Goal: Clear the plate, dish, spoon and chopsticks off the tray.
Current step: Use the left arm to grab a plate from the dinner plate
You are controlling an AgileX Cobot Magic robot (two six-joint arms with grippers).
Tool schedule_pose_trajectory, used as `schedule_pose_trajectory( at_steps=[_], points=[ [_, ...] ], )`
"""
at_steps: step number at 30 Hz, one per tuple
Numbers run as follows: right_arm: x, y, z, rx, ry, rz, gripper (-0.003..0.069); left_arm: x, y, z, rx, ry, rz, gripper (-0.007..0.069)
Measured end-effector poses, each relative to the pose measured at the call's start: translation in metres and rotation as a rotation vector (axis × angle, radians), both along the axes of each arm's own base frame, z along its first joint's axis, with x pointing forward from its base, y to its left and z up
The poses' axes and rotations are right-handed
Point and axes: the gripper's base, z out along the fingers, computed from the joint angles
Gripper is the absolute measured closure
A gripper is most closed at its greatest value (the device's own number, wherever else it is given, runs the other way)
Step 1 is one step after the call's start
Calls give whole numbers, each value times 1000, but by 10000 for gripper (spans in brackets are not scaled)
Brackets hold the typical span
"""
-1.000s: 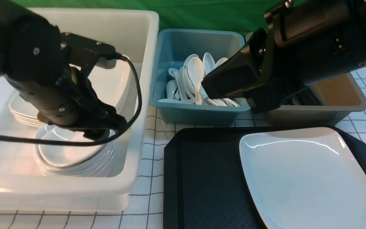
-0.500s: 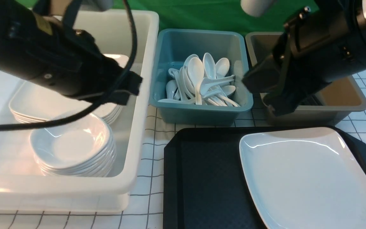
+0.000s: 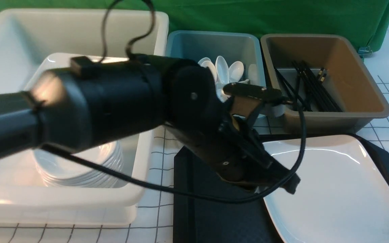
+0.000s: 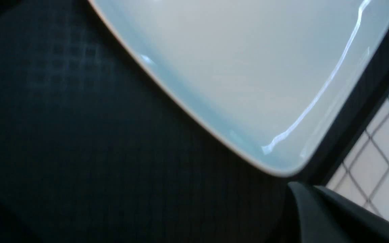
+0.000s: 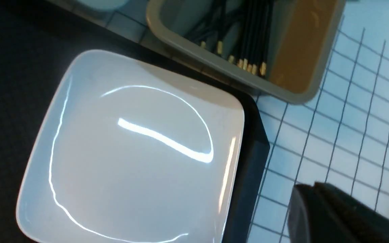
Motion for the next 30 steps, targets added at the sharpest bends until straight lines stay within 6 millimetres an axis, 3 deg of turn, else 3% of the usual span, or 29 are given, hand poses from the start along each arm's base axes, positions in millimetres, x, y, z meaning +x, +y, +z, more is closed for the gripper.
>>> schedule_pose_trajectory(
  at_steps=[4, 9, 12, 15, 20, 30],
  points=[
    [-8, -4, -11, 69, 18, -19, 650, 28, -25, -5, 3, -38, 20, 503],
    [-11, 3, -20, 138, 54, 27, 650, 60, -45, -24, 59, -51, 76, 317],
    [-13, 8, -20, 180, 67, 69, 650, 81, -47, -39, 77, -28, 129, 188],
    [-14, 12, -19, 212, 75, 99, 650, 98, -43, -52, 86, -7, 181, 117],
    [-15, 15, -19, 224, 76, 138, 650, 118, -33, -69, 102, 15, 229, 90],
    [-14, 16, -19, 221, 63, 170, 650, 128, -40, -104, 87, 9, 220, 116]
  ],
)
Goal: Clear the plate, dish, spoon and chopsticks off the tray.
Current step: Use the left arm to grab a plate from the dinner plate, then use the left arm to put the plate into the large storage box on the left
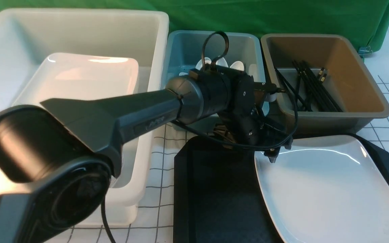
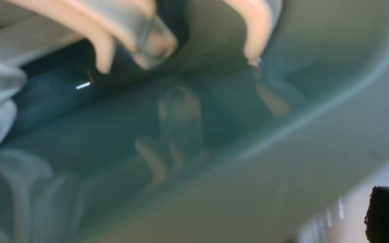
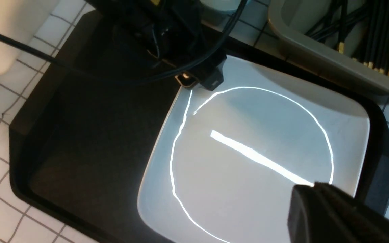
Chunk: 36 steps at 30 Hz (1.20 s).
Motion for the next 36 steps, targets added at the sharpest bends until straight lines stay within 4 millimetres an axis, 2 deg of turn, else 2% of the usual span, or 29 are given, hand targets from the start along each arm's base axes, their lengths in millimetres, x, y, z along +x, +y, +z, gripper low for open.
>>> schedule_pose_trajectory(
  at_steps=[3, 8, 13, 17, 21, 24, 27, 30, 31, 32, 33, 36],
  points=[
    [0, 0, 0, -3, -4, 5, 650, 1, -1, -5, 1, 0, -1, 130],
    [1, 0, 1, -2, -15, 7, 650, 2, -4, -8, -14, -5, -33, 218],
    [2, 0, 1, 1, -28, 5, 650, 0, -6, -8, -42, 28, -35, 432],
    [2, 0, 2, 4, -35, 4, 650, -2, -4, -3, -45, 45, -38, 447],
    [2, 0, 2, 4, -37, 5, 650, -8, 0, 22, -39, 43, -77, 491],
    [0, 0, 8, 8, -58, 5, 650, -17, 7, 53, -41, 26, -126, 545],
    [-7, -1, 23, 22, -112, 5, 650, -29, 15, 88, -39, 4, -188, 581],
    [-15, -2, 37, 46, -155, 10, 650, -37, 21, 111, -42, -20, -211, 596],
    [-16, -2, 38, 48, -157, 11, 650, -38, 22, 113, -42, -21, -212, 596],
    [-20, -2, 44, 63, -172, 16, 650, -41, 26, 126, -38, -53, -223, 599],
    [-21, -2, 44, 65, -172, 17, 650, -42, 27, 127, -40, -56, -223, 599],
    [-26, -1, 48, 86, -182, 24, 650, -48, 36, 153, -39, -127, -230, 601]
  ],
)
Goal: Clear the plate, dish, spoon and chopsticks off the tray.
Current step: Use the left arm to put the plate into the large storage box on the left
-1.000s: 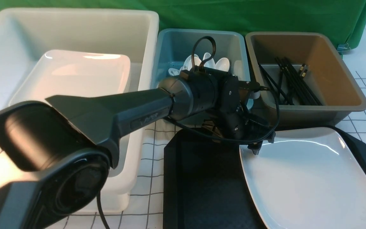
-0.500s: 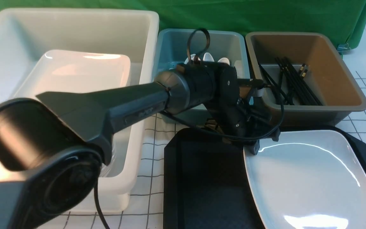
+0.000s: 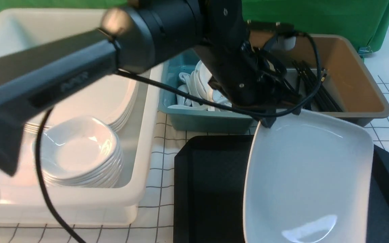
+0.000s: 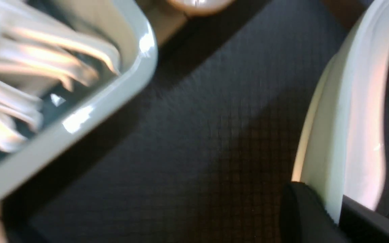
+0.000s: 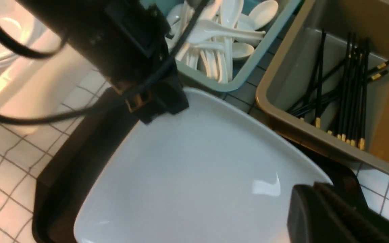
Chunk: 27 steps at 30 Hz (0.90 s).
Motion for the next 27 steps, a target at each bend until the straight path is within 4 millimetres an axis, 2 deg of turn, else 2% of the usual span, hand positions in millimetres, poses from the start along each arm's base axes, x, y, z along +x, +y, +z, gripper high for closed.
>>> schedule_pose_trajectory(
  at_steps=[1, 3, 9, 16, 18, 20, 21, 26, 27],
  points=[
    [0, 0, 0, 1, 0, 0, 650, 0, 1, 2, 1, -6, 0, 601],
    [-2, 1, 1, 13, 1, 6, 650, -7, 9, 23, -2, -63, -6, 601],
    [-3, 4, 1, 51, 17, 25, 650, -18, 22, 51, -15, -128, -3, 601],
    [-5, 9, 4, 109, 28, 57, 650, -30, 51, 91, -37, -219, 44, 601],
    [-7, 12, 6, 130, 19, 88, 650, -28, 66, 99, -47, -227, 87, 601],
    [-8, 18, 10, 170, -7, 152, 650, -25, 92, 115, -77, -251, 152, 601],
    [-9, 19, 11, 182, -9, 159, 650, -24, 94, 116, -81, -252, 159, 601],
    [-5, 25, 22, 244, -67, 206, 652, -11, 177, 147, -186, -281, 386, 601],
    [-4, 25, 24, 244, -70, 210, 652, -10, 187, 150, -197, -286, 410, 601]
  ],
)
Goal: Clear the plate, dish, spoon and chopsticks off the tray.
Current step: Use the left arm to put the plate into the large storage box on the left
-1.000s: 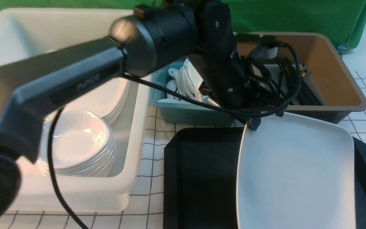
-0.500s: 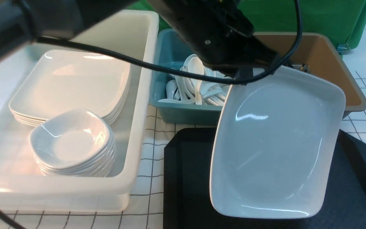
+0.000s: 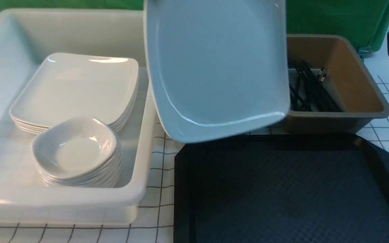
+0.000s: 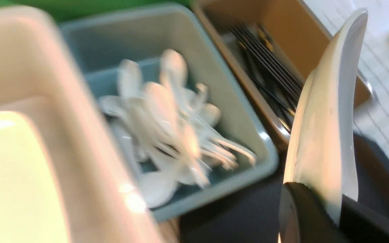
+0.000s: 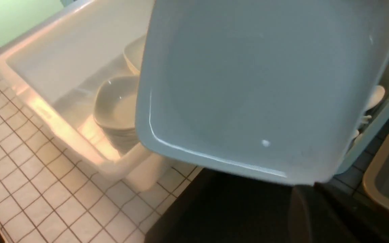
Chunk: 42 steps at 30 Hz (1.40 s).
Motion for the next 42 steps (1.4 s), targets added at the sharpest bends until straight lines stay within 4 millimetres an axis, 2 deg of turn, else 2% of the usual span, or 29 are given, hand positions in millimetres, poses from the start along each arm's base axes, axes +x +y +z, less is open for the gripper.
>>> schedule_pose_trajectory(
  at_steps=[3, 5, 9, 10, 12, 13, 14, 18, 21, 22, 23, 28, 31, 37, 42],
  points=[
    [6, 10, 8, 2, -12, 49, 652, 6, 47, 7, -56, -11, 107, 601],
    [11, 26, 13, 4, -15, 122, 652, 9, 79, 10, -89, -14, 177, 601],
    [18, 65, 13, -14, -5, 250, 652, 9, 130, 10, -117, -21, 300, 601],
    [19, 66, 14, -20, -11, 251, 652, 9, 132, 9, -117, -20, 307, 601],
    [22, 94, 9, -83, -18, 290, 652, 5, 169, 1, -129, -15, 414, 601],
    [24, 96, 8, -98, -22, 287, 652, 5, 171, -1, -132, -12, 424, 601],
    [25, 107, 5, -136, -29, 290, 652, 4, 189, -9, -158, -4, 481, 601],
    [27, 138, -1, -195, -64, 301, 652, 5, 228, -48, -274, 12, 610, 599],
    [33, 155, -1, -176, -65, 299, 652, 9, 240, -83, -356, 18, 702, 599],
    [33, 156, -1, -175, -68, 299, 652, 9, 240, -86, -356, 20, 709, 599],
    [38, 164, 0, -167, -65, 295, 652, 10, 243, -109, -393, 24, 762, 599],
    [52, 181, -1, -156, -52, 284, 652, 10, 240, -163, -464, 22, 890, 599],
    [57, 187, -3, -159, -48, 286, 652, 13, 238, -187, -481, 42, 929, 599],
    [60, 191, -4, -155, -49, 284, 652, 30, 226, -217, -466, 121, 884, 599],
    [61, 192, -4, -155, -47, 284, 653, 34, 226, -229, -419, 136, 868, 599]
  ],
)
